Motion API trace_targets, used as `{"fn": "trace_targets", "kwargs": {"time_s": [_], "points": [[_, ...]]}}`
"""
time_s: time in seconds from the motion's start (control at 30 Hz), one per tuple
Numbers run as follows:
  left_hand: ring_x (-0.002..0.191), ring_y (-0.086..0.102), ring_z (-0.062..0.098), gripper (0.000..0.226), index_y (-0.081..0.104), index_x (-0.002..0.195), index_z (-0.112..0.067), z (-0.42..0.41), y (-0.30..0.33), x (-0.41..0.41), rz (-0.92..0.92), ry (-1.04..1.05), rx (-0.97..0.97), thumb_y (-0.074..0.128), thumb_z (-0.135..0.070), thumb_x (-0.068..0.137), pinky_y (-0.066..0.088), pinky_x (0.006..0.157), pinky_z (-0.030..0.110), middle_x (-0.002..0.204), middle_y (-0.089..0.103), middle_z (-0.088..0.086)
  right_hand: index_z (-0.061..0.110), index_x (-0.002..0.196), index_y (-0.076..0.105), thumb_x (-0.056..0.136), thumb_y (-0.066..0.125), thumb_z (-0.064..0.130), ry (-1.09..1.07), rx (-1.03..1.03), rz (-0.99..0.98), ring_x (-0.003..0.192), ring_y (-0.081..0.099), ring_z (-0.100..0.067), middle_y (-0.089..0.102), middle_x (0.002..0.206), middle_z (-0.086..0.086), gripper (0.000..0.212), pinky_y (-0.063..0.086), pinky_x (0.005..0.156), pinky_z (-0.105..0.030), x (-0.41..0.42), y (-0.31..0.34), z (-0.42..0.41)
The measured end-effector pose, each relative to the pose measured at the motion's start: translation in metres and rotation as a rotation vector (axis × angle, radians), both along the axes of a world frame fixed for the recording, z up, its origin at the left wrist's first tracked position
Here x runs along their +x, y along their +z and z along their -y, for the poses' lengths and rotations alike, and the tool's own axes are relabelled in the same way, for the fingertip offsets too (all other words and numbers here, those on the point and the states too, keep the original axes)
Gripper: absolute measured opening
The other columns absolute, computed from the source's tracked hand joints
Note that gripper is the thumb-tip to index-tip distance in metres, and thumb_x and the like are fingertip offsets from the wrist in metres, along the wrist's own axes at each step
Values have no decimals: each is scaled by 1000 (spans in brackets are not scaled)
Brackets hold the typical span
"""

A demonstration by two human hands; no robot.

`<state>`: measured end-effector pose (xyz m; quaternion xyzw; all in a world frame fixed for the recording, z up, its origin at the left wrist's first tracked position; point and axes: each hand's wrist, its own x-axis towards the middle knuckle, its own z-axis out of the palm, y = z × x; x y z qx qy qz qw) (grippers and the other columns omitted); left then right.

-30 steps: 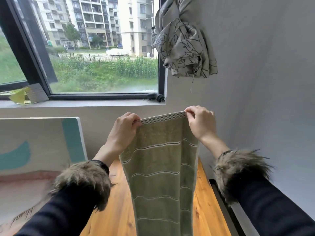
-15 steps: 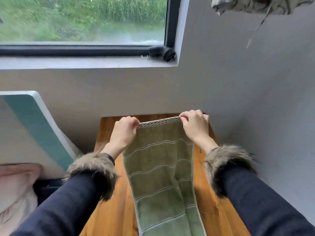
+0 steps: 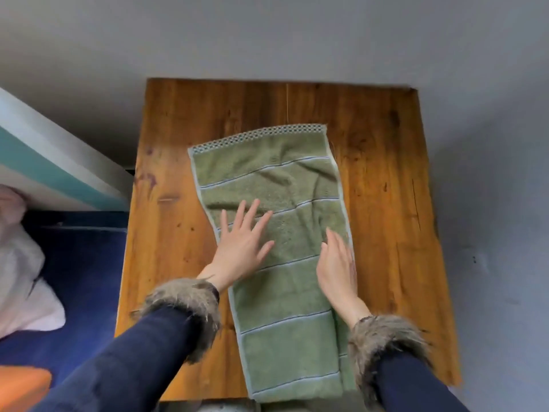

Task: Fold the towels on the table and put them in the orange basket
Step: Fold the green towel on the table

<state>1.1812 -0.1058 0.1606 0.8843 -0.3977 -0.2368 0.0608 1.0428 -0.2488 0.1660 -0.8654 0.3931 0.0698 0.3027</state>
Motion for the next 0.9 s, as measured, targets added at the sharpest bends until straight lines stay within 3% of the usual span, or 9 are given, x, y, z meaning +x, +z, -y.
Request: {"fn": "trace_targets", "kwargs": {"time_s": [0.1, 0.27, 0.4, 0.5, 0.6, 0.73, 0.9], "points": [[142, -20, 26, 70, -1, 148, -36, -1, -22, -9, -19, 15, 43, 30, -62, 91, -10, 107, 62, 156, -19, 0, 9, 147, 21, 101, 27, 16, 27, 43, -6, 141, 22, -19, 25, 153, -6, 47, 17, 115, -29, -24, -17, -7], [140, -25, 17, 83, -8, 146, -42, -18, -47, -1, 67, 10, 127, 8, -80, 73, -9, 105, 67, 153, -26, -6, 14, 149, 3, 102, 17, 22, 128, 113, -9, 143, -7, -5, -2, 158, 3, 50, -5, 116, -22, -32, -33, -2], [142, -20, 18, 83, -9, 144, -44, -34, -50, 6, 136, 36, 139, 5, -83, 72, -9, 106, 66, 152, -23, -10, 16, 148, -4, 99, 5, 36, 243, -45, -103, 137, -22, -3, -19, 152, 5, 54, -17, 112, -24, -39, -46, 10], [144, -13, 20, 83, -2, 146, -42, -45, -51, 6, 172, 98, 155, 7, -82, 74, -6, 107, 65, 152, -19, -9, 15, 149, -3, 91, -1, 48, 213, -111, -126, 138, -21, -7, -16, 153, 2, 67, -20, 112, -27, -30, -54, 22], [145, -6, 20, 79, 5, 147, -38, -53, -50, -4, 199, 147, 151, 9, -77, 79, -2, 109, 65, 156, -10, -6, 14, 149, 1, 90, 3, 47, 138, -87, -142, 143, -15, -15, -7, 157, -4, 67, -17, 113, -33, -6, -57, 29], [145, 11, 27, 76, 16, 148, -34, -52, -46, -18, 219, 193, 144, 18, -71, 82, -4, 106, 63, 158, 11, 2, 10, 150, 7, 95, 20, 51, 208, -231, -145, 145, -9, -21, -2, 158, -9, 69, -14, 113, -37, 28, -59, 47], [111, 54, 37, 63, 52, 132, -18, -53, -37, -27, 308, 163, 111, 34, -55, 83, 27, 99, 62, 131, 53, 16, 14, 150, 8, 96, 35, 48, 509, -249, -124, 145, -7, -19, -3, 158, -6, 68, -8, 116, -36, 79, -46, 99]]}}
